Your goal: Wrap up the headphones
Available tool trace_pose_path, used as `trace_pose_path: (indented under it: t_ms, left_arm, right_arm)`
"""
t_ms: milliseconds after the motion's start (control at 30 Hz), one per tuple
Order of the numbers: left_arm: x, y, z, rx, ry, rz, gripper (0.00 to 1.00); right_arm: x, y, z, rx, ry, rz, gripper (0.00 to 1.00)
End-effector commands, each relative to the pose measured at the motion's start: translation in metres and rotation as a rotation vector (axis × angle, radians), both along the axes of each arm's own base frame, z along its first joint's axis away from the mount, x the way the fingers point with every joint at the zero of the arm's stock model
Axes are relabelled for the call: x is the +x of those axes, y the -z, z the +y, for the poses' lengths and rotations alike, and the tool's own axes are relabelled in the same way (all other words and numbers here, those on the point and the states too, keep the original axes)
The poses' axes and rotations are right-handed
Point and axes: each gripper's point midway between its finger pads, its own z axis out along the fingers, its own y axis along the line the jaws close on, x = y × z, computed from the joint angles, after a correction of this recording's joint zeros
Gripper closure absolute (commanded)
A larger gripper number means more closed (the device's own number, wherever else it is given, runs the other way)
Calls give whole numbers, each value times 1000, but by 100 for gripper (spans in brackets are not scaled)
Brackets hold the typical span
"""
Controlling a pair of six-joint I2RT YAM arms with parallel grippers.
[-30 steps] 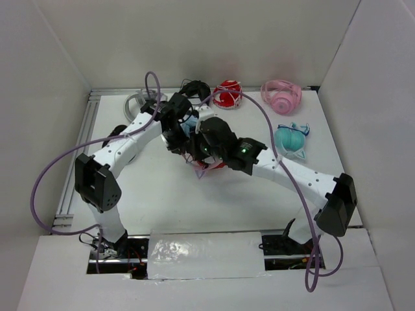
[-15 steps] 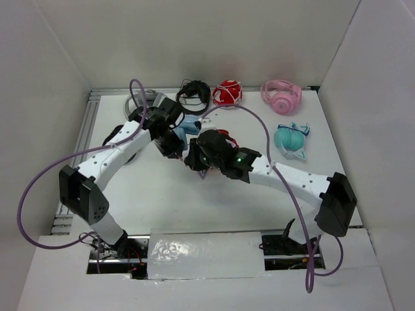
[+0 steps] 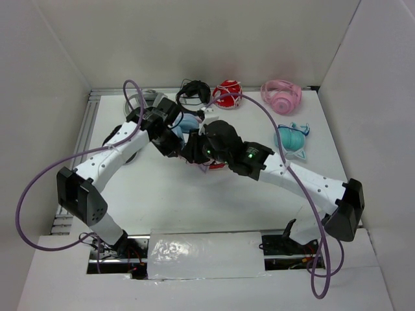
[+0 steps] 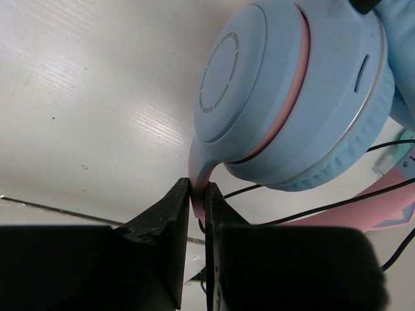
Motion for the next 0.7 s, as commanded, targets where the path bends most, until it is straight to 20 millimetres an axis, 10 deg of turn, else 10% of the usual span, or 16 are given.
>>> trace_pose_path:
  t_ms: [0,367,667]
  left_arm:
    - [13,-16,-9,-53,-30,-66,100]
    - [8,-38,-7,-124,-79,-138,100]
    - [-1,-67,-5,-211,-52,-254,100]
  right_arm:
    - [-10,-8,10,18,-58,-6,69]
    - [-38,41,28,1,-137,54,77]
    - [-60,123,35,-124,-78,53,75]
